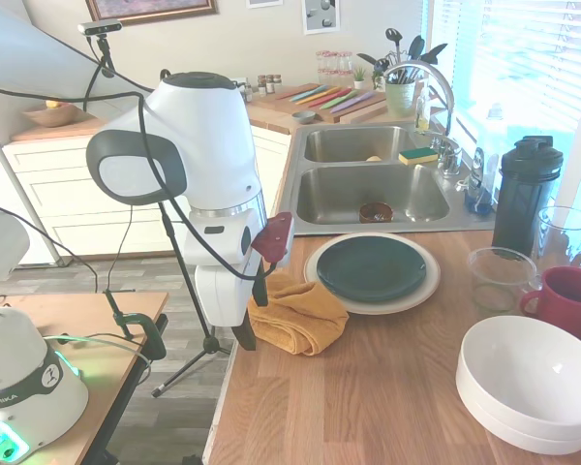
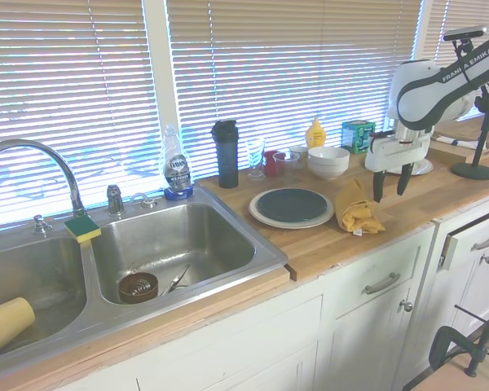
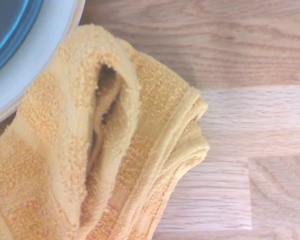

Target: Wipe the blue plate in clockwise motion

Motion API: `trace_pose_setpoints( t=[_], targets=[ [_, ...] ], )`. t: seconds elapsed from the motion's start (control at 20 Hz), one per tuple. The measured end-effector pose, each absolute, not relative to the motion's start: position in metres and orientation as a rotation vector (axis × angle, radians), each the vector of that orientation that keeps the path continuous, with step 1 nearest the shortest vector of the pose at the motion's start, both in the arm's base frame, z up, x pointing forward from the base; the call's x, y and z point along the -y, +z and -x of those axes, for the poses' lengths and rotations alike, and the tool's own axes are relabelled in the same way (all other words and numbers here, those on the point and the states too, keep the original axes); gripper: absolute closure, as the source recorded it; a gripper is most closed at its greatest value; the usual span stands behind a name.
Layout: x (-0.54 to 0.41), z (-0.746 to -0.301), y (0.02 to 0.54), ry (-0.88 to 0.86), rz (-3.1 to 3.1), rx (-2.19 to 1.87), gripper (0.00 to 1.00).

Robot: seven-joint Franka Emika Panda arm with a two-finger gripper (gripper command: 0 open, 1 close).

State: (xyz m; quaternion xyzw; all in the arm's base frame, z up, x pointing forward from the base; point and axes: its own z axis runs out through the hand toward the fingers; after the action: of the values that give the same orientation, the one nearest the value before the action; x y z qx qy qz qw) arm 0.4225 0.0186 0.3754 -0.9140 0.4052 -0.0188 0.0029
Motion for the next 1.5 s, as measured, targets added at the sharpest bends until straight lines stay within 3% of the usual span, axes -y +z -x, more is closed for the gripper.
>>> trace_pose_setpoints(
  t=[0.9,1.5],
  targets=[
    [-0.076,-0.432,0.416,-0.084,2.860,-1.167,0.00],
    [-0.076,-0.486,0.375,0.128,2.759,-1.298,0.00]
  ],
)
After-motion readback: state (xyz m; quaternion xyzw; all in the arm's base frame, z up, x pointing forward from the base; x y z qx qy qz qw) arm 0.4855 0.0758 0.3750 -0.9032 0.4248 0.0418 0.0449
